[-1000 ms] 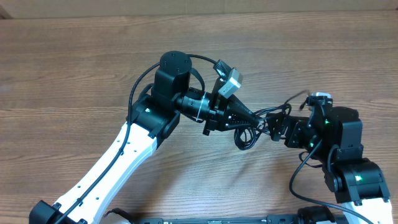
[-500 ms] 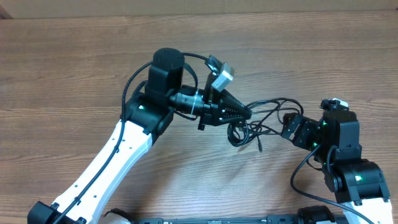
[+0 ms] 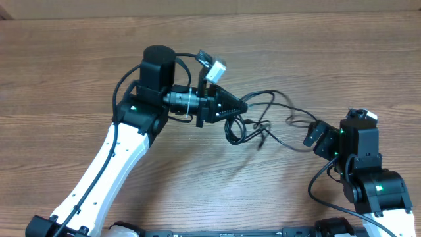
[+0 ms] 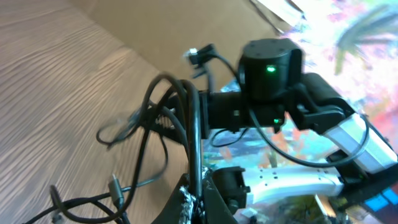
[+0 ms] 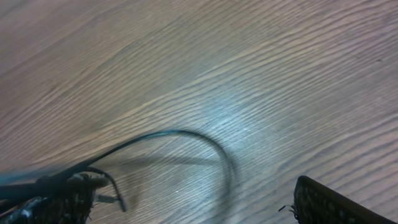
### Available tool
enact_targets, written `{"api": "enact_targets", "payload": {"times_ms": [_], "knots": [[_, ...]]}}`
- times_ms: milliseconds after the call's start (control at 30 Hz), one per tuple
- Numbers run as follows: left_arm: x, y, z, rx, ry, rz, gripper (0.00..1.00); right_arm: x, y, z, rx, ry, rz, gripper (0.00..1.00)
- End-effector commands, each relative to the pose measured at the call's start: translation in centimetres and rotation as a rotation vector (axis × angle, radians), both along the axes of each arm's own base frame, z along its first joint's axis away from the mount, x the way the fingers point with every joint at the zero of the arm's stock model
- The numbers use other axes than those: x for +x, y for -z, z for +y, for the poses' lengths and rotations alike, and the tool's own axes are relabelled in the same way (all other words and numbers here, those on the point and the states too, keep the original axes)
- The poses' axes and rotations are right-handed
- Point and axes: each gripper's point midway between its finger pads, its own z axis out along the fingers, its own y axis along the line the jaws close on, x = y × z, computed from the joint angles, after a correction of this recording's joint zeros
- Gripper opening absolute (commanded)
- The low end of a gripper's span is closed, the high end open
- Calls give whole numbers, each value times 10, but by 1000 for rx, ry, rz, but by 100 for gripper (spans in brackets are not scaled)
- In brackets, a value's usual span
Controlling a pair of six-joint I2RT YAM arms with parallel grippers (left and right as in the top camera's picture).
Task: Untangle cables
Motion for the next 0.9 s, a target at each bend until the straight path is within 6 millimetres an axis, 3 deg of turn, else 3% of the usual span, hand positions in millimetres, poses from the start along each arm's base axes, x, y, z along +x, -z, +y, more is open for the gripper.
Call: {"api": "enact_targets", "payload": {"times_ms": [0, 500, 600, 767, 867], "knots": [[9, -7, 8, 9, -57, -42, 4, 3, -10, -10, -24, 54, -31, 100], [15, -7, 14, 11, -81, -40, 4, 6, -12, -5, 3, 46, -46, 100], [14, -7, 14, 11, -78, -40, 4, 12, -16, 10, 41, -45, -66, 100], [12, -8, 12, 8, -67, -39, 4, 20, -33, 66, 108, -439, -151, 100], [11, -8, 11, 6, -64, -44, 4, 21, -44, 86, 145, -565, -206, 100]]}}
